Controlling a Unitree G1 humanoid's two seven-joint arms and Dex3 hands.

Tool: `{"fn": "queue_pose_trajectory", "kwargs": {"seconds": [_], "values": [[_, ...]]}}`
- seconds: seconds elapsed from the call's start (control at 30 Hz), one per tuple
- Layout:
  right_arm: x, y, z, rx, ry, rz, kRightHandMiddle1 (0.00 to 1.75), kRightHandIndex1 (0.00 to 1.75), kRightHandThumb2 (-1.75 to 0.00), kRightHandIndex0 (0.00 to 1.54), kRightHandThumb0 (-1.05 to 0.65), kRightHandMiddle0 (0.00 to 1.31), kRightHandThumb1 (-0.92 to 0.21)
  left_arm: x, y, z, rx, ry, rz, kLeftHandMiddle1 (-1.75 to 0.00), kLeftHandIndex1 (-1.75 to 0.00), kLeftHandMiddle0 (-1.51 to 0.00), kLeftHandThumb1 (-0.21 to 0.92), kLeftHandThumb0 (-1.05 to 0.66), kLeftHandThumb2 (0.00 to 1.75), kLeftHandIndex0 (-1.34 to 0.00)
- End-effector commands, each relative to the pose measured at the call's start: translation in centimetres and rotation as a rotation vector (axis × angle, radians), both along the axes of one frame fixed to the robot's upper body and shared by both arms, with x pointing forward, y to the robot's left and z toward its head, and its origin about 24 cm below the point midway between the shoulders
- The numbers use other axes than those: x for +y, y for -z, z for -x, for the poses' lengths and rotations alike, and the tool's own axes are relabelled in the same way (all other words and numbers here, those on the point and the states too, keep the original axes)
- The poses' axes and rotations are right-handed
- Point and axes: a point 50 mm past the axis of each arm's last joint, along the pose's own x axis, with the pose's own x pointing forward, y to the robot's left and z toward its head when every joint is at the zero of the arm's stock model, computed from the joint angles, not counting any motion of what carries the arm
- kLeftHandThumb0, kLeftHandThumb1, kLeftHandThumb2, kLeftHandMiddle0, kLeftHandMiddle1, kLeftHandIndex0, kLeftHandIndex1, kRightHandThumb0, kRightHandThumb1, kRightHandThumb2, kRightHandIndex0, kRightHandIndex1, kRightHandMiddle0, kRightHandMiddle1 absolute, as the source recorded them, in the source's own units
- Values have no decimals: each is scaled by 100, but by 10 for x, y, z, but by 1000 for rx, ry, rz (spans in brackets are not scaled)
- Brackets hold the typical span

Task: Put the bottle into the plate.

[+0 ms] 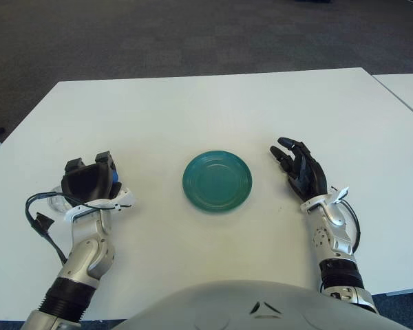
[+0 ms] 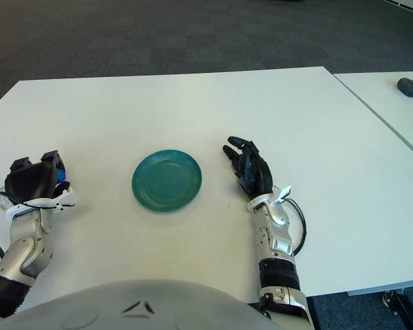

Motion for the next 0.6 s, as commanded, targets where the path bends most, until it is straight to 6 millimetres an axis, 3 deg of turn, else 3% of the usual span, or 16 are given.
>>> {"fn": "queue_pose_trajectory", "kwargs": {"seconds": [0.0,0.4,0.57], "values": [[3,15,10,74,0,-21,97,45,-73,46,-61,17,-92,2,-5,0,-7,-8,-30,-175,-175,-114,28,-48,135,-64],[5,17,12,110,13,-17,97,45,-71,48,-58,21,-92,1,-8,1,-28,8,-58,-175,-175,-115,28,-48,135,-64],[9,18,13,122,11,-18,97,48,-75,49,-56,24,-91,-4,-38,8,-127,22,-91,-175,-175,-116,28,-48,136,-64]]}}
